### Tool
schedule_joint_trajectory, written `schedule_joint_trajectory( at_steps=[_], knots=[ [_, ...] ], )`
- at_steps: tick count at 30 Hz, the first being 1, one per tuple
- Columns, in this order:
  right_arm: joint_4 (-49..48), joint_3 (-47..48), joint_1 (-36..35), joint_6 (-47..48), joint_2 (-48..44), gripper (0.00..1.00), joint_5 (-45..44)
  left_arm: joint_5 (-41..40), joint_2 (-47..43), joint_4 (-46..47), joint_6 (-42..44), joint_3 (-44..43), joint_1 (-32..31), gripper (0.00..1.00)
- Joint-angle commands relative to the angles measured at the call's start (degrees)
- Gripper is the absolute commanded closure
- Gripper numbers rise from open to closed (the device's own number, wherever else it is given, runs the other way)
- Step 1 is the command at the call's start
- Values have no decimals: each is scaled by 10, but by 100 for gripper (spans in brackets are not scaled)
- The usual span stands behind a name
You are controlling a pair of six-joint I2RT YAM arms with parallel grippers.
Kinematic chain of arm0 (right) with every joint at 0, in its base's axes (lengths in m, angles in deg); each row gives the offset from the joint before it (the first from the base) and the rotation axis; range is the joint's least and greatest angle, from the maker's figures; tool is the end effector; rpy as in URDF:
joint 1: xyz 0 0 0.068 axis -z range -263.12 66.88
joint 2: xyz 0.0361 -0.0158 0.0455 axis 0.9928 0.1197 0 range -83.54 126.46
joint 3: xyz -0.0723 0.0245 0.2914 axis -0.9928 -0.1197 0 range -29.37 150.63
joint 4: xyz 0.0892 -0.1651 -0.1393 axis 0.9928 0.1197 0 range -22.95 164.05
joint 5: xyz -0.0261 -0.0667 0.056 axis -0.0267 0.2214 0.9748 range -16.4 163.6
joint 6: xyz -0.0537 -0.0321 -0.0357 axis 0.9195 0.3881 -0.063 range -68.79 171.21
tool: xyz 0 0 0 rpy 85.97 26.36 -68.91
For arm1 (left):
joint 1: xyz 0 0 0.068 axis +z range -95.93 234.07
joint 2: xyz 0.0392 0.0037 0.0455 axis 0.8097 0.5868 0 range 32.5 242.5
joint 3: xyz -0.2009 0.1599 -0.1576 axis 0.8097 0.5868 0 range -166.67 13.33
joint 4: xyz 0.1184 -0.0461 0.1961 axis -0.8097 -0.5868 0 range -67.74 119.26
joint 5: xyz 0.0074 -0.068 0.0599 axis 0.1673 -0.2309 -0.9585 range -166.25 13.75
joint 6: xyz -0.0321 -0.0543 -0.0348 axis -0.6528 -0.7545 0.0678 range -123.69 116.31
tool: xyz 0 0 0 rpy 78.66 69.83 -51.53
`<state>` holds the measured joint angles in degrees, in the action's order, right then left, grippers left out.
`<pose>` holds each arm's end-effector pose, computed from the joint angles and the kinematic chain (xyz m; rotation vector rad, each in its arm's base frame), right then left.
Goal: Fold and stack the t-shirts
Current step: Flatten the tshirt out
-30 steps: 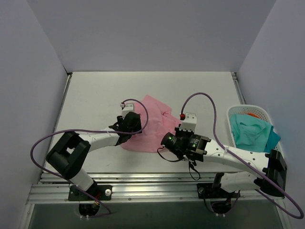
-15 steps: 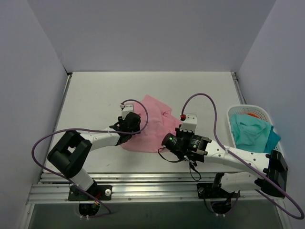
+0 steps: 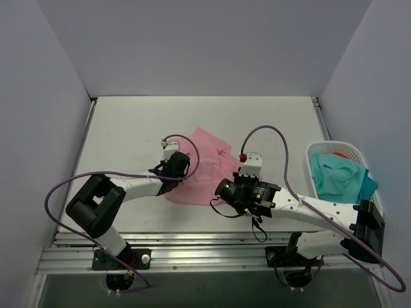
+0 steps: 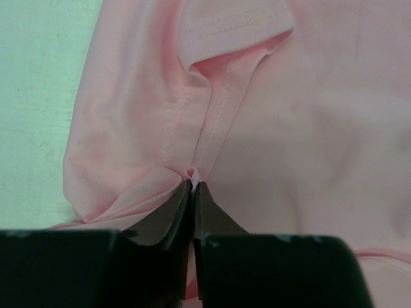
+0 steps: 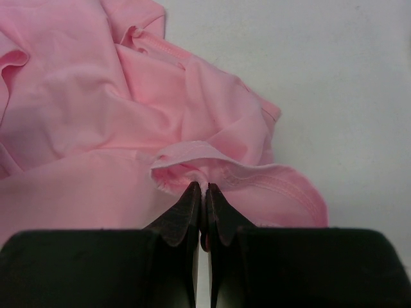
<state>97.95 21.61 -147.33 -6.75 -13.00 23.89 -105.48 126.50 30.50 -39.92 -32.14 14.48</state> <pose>0.1353 0.1754 0.2878 0.2313 2.0855 0.1876 0.2600 -0.1772 0.1921 -0.1638 2.2622 -0.0778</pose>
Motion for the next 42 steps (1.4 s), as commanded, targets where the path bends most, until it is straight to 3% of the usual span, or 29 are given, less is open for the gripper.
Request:
schedule_joint_trajectory(
  at_steps=[1, 2, 9, 16, 18, 23, 27, 33, 42],
  knots=[
    [6, -5, 1, 4, 4, 100, -14, -17, 1, -4, -8, -12, 3, 90],
    [5, -4, 2, 5, 6, 100, -14, -19, 0, -9, -8, -14, 2, 97],
    [8, 16, 5, 20, 11, 100, -20, -51, -74, -78, -9, -29, -3, 98],
    [62, 133, -15, 75, -30, 100, -70, -132, -309, -189, 3, -86, -60, 98],
    [60, 171, -51, 102, -49, 100, -81, -143, -368, -225, 14, -106, -73, 98],
    [24, 233, -120, 224, -118, 100, -88, -159, -466, -279, 40, -157, -87, 98],
    [22, 290, -139, 265, -155, 100, -97, -180, -548, -295, 73, -194, -91, 98],
    [16, 374, -139, 323, -181, 100, -68, -188, -607, -299, 111, -261, -91, 98],
    [16, 554, -138, 405, -92, 100, -64, -195, -604, -236, 186, -347, -89, 98]
  ],
)
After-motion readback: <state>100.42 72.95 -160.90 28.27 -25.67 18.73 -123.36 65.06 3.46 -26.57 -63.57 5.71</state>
